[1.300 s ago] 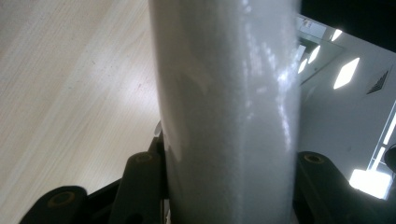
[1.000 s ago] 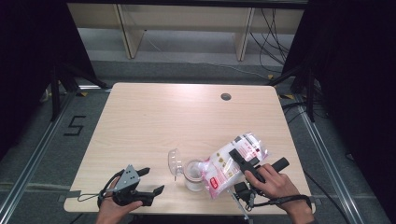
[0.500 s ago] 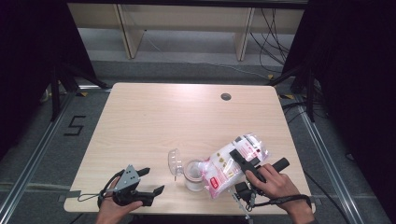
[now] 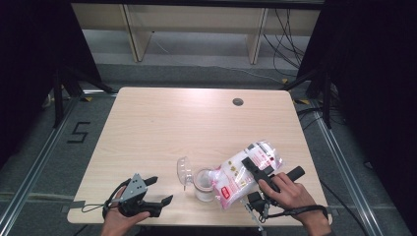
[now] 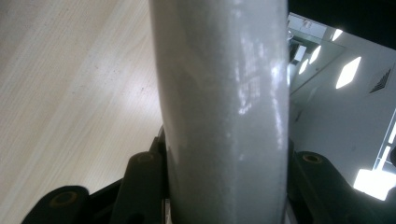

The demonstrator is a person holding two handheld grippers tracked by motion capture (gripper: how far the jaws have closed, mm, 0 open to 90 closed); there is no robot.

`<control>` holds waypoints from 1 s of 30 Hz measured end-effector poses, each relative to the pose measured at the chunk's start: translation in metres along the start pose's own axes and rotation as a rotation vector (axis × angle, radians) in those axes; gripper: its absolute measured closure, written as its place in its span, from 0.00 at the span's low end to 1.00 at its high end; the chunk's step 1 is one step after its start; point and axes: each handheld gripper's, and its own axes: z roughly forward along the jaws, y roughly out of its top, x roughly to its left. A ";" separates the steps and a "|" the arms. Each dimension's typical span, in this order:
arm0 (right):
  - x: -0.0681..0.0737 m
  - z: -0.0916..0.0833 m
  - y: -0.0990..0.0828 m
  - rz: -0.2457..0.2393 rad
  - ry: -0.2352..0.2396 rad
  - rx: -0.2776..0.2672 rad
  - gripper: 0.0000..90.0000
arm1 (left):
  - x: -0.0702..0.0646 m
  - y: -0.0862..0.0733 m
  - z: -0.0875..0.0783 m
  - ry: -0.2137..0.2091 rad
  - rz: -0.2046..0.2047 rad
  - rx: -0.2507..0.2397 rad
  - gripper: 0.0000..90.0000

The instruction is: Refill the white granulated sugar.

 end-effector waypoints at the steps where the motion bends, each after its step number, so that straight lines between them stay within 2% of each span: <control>1: -0.001 0.000 0.000 -0.017 0.000 -0.003 0.68 | 0.000 0.000 0.000 0.000 0.001 0.000 0.19; 3: -0.001 0.001 0.000 -0.020 0.001 -0.006 0.68 | -0.002 0.000 0.000 0.004 -0.022 0.002 0.19; 4: 0.000 0.000 0.000 0.007 -0.006 -0.005 0.68 | -0.002 0.000 0.000 0.000 -0.021 0.000 0.19; 5: 0.001 0.000 0.000 0.009 -0.004 -0.002 0.68 | 0.000 0.000 0.000 -0.001 -0.001 -0.001 0.19; 7: 0.000 0.000 0.000 0.008 -0.004 -0.004 0.68 | -0.001 -0.001 0.000 0.003 -0.029 -0.003 0.19; 9: 0.001 0.001 0.000 0.009 -0.003 -0.004 0.68 | -0.002 -0.001 0.000 -0.001 -0.036 -0.005 0.19; 10: 0.001 0.001 0.000 0.009 -0.003 -0.005 0.68 | 0.000 0.000 0.000 -0.005 0.000 -0.005 0.19; 11: 0.001 0.001 0.000 0.012 -0.001 -0.004 0.68 | 0.000 0.000 0.000 0.000 -0.005 0.000 0.19; 12: 0.000 0.001 0.000 -0.011 -0.003 -0.010 0.68 | -0.001 -0.001 0.001 -0.004 -0.024 -0.003 0.19; 13: 0.001 0.001 0.000 0.006 -0.001 -0.007 0.68 | -0.002 -0.001 0.001 -0.002 -0.033 -0.002 0.19; 24: 0.001 0.000 0.000 0.006 -0.002 -0.003 0.69 | -0.002 -0.001 0.000 0.002 -0.028 0.000 0.19; 26: 0.001 0.000 0.001 0.005 -0.002 -0.003 0.69 | 0.000 0.000 0.000 -0.001 -0.007 -0.002 0.19; 27: -0.001 0.001 0.000 -0.018 -0.006 -0.008 0.69 | 0.000 0.000 0.000 0.000 -0.006 -0.003 0.19; 28: 0.000 0.001 0.000 -0.011 -0.004 -0.008 0.69 | 0.000 0.000 0.000 0.000 -0.006 -0.002 0.19; 29: -0.001 0.001 0.000 -0.019 -0.006 -0.008 0.69 | 0.000 0.000 0.000 -0.001 -0.007 -0.002 0.19; 30: 0.000 0.001 0.001 -0.018 -0.006 -0.007 0.69 | -0.002 -0.001 0.001 -0.004 -0.032 -0.004 0.19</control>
